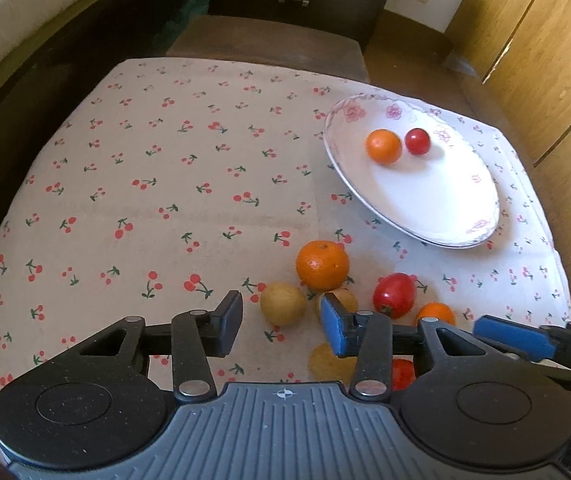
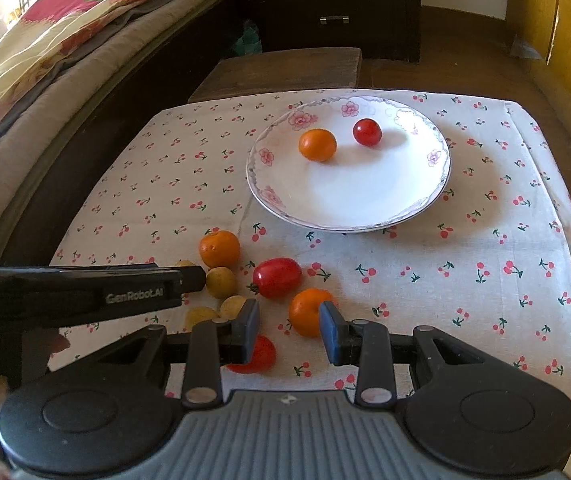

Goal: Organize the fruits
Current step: 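Grasp a tan round fruit with the left gripper while the right approaches a red tomato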

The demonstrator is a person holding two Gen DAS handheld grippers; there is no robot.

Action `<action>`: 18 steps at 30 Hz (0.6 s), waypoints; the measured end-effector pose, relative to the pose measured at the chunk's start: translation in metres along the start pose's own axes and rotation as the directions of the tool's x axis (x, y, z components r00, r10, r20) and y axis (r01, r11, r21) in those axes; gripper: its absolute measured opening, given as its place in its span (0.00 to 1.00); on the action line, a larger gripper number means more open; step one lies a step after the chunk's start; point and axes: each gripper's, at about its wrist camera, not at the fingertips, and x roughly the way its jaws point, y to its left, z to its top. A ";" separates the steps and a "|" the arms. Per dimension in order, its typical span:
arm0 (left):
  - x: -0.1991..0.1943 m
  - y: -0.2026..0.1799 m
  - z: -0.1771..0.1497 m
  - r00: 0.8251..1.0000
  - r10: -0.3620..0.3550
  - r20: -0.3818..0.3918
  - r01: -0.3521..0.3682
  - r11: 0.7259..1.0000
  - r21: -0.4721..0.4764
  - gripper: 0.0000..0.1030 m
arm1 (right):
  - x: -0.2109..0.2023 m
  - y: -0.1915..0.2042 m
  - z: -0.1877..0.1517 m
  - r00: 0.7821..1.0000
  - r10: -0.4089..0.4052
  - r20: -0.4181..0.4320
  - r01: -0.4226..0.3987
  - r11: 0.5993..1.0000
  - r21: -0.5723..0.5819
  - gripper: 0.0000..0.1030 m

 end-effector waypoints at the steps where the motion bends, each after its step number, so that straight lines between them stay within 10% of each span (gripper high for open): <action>1: 0.002 0.000 0.000 1.000 0.004 -0.001 -0.004 1.000 -0.001 0.46 | 0.000 0.000 0.000 1.000 0.001 -0.001 -0.001 1.000 0.001 0.34; 18: 0.005 -0.007 0.000 1.000 -0.008 -0.003 0.008 1.000 0.022 0.33 | -0.015 -0.011 -0.008 1.000 0.023 0.007 -0.023 0.999 0.042 0.37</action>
